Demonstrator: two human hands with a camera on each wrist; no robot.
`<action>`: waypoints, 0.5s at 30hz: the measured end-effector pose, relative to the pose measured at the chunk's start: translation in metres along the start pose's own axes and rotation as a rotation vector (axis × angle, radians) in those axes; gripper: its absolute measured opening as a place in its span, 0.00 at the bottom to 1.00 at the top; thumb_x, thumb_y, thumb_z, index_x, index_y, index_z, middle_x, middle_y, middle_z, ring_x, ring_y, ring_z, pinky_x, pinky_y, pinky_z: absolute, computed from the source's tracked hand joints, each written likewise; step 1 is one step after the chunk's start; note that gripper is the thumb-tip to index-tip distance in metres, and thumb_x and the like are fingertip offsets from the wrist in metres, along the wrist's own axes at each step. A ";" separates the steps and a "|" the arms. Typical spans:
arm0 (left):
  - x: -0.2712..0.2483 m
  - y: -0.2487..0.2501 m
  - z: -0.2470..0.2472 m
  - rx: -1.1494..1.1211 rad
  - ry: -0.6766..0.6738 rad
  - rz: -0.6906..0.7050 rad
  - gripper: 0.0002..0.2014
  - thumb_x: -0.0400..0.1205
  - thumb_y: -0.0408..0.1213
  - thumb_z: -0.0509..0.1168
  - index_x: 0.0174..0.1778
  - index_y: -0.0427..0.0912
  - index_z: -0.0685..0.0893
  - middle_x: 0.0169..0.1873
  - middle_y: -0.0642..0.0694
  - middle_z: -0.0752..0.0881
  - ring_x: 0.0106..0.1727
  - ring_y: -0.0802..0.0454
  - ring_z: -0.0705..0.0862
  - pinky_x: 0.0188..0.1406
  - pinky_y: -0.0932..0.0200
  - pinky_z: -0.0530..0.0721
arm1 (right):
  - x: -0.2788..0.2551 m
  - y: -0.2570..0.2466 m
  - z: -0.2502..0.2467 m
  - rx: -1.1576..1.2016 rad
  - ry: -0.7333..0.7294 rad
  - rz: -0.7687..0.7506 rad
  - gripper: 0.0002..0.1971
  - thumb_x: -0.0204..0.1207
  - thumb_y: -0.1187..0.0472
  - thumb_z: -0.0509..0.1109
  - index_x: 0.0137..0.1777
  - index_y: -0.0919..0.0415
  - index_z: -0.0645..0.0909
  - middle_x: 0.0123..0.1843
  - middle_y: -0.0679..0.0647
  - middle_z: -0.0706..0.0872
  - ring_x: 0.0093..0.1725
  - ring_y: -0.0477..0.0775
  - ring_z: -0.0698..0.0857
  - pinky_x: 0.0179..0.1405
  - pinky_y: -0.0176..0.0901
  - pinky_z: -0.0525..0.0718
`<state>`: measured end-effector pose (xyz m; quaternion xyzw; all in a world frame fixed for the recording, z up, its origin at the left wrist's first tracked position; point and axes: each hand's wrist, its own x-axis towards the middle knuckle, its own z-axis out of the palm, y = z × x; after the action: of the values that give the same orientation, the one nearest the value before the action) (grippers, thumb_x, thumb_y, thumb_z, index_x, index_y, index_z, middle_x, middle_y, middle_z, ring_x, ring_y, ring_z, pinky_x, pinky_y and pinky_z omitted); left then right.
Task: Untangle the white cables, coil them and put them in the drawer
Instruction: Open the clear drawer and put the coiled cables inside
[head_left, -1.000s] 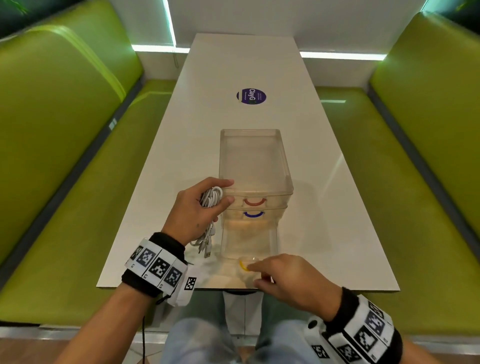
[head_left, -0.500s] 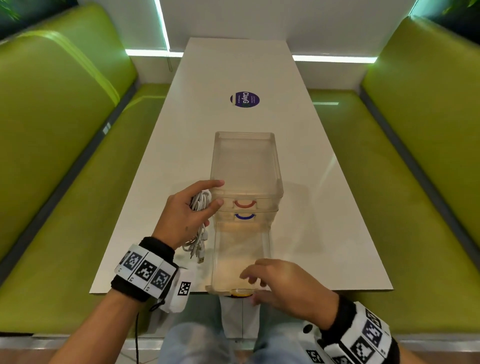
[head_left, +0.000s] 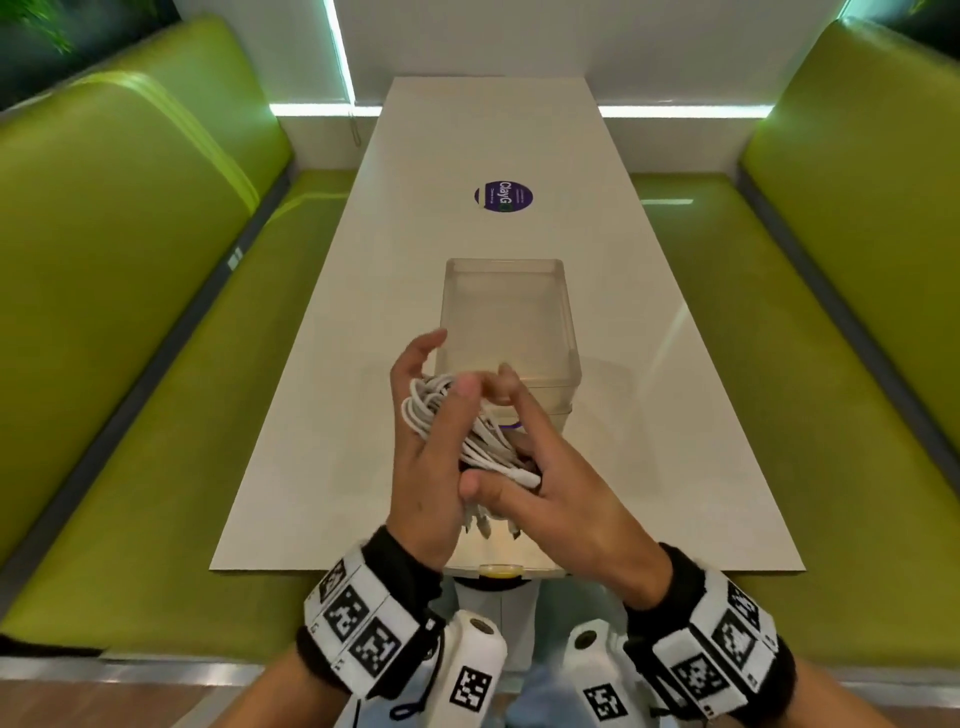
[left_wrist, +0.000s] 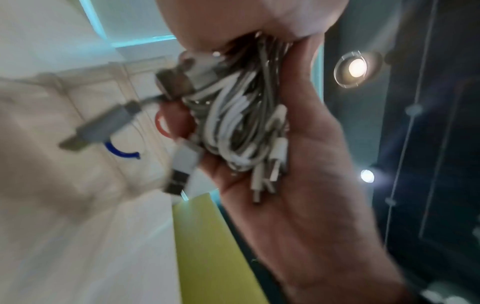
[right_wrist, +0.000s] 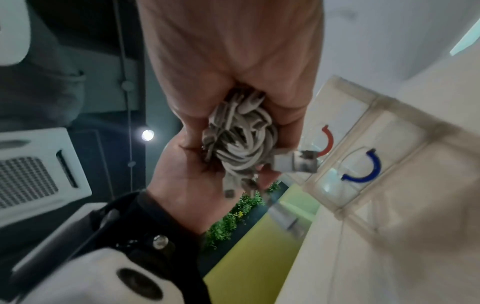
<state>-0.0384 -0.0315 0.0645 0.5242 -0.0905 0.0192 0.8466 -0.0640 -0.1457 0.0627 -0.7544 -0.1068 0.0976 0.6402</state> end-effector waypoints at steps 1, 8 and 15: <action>-0.002 -0.004 -0.002 0.049 -0.009 -0.017 0.23 0.85 0.38 0.58 0.75 0.34 0.65 0.46 0.54 0.88 0.48 0.51 0.87 0.46 0.56 0.86 | -0.001 0.000 -0.002 -0.029 -0.003 -0.020 0.39 0.75 0.55 0.72 0.82 0.45 0.55 0.64 0.33 0.82 0.63 0.37 0.82 0.64 0.36 0.80; -0.003 -0.023 -0.027 0.476 -0.122 -0.156 0.53 0.64 0.82 0.54 0.82 0.61 0.46 0.79 0.50 0.65 0.78 0.48 0.68 0.79 0.39 0.63 | 0.001 0.004 -0.010 -0.090 0.025 0.007 0.17 0.75 0.64 0.71 0.62 0.49 0.80 0.42 0.47 0.88 0.36 0.45 0.84 0.37 0.37 0.83; 0.037 0.003 -0.046 0.818 -0.096 -0.112 0.42 0.72 0.72 0.54 0.81 0.63 0.53 0.83 0.59 0.36 0.77 0.69 0.50 0.75 0.64 0.57 | 0.007 0.033 -0.021 -1.136 -0.099 0.228 0.19 0.76 0.54 0.63 0.68 0.50 0.73 0.52 0.55 0.87 0.48 0.59 0.85 0.38 0.43 0.73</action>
<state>0.0034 0.0081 0.0534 0.8216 -0.0859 -0.0171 0.5632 -0.0501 -0.1682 0.0335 -0.9809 -0.0904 0.1286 0.1147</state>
